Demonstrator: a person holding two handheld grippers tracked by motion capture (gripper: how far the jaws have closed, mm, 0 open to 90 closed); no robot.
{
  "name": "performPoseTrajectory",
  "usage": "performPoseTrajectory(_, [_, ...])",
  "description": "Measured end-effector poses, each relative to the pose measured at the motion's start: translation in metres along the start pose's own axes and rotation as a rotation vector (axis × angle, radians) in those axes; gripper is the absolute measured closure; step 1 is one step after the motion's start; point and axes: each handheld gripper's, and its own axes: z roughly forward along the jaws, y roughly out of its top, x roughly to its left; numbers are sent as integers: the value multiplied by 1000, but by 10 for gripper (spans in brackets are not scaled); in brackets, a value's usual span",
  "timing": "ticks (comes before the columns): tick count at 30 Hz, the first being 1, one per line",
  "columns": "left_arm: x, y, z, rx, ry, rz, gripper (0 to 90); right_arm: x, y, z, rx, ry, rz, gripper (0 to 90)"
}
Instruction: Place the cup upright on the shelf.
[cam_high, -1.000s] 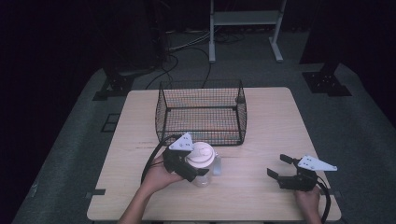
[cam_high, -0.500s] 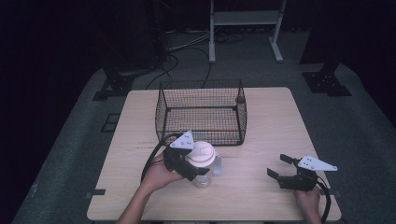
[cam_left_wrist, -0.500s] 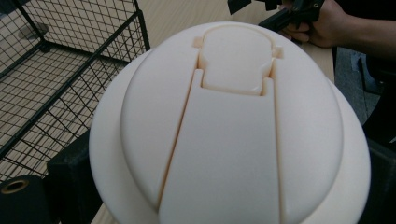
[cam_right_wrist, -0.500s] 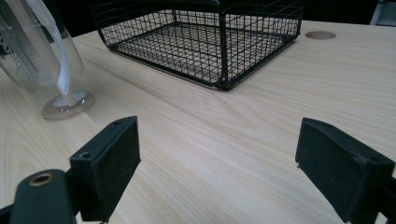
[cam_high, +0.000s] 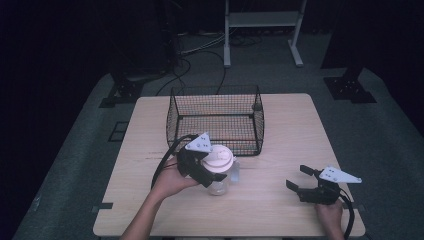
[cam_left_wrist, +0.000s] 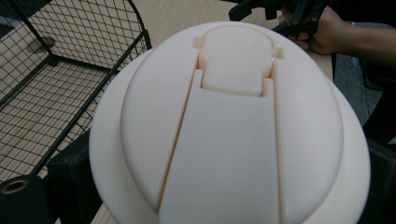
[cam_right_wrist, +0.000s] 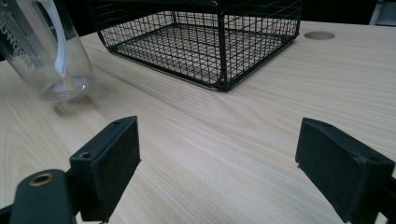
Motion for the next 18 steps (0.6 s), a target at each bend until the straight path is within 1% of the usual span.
performPoseTrajectory(3, [2, 10, -4, 17, 7, 24, 51, -1, 0, 0, -7, 3, 4, 128])
performPoseTrajectory(6, [5, 21, -9, 7, -1, 33, 51, -1, 0, -1, -9, 4, 5, 128])
performPoseTrajectory(8, [9, 28, -13, -9, -13, 25, 51, -1, 0, -1, -9, 5, 5, 128])
performPoseTrajectory(11, [15, 38, -19, -20, -9, 25, 51, -1, 0, -1, -9, 6, 6, 128])
performPoseTrajectory(15, [23, 53, -26, -20, -8, 27, 51, -1, 0, -1, -10, 7, 4, 128])
performPoseTrajectory(17, [27, 60, -29, -15, -14, 31, 51, -1, 0, -1, -10, 6, 6, 128])
performPoseTrajectory(18, [29, 64, -31, -20, -16, 28, 51, -1, 0, -1, -10, 5, 8, 128])
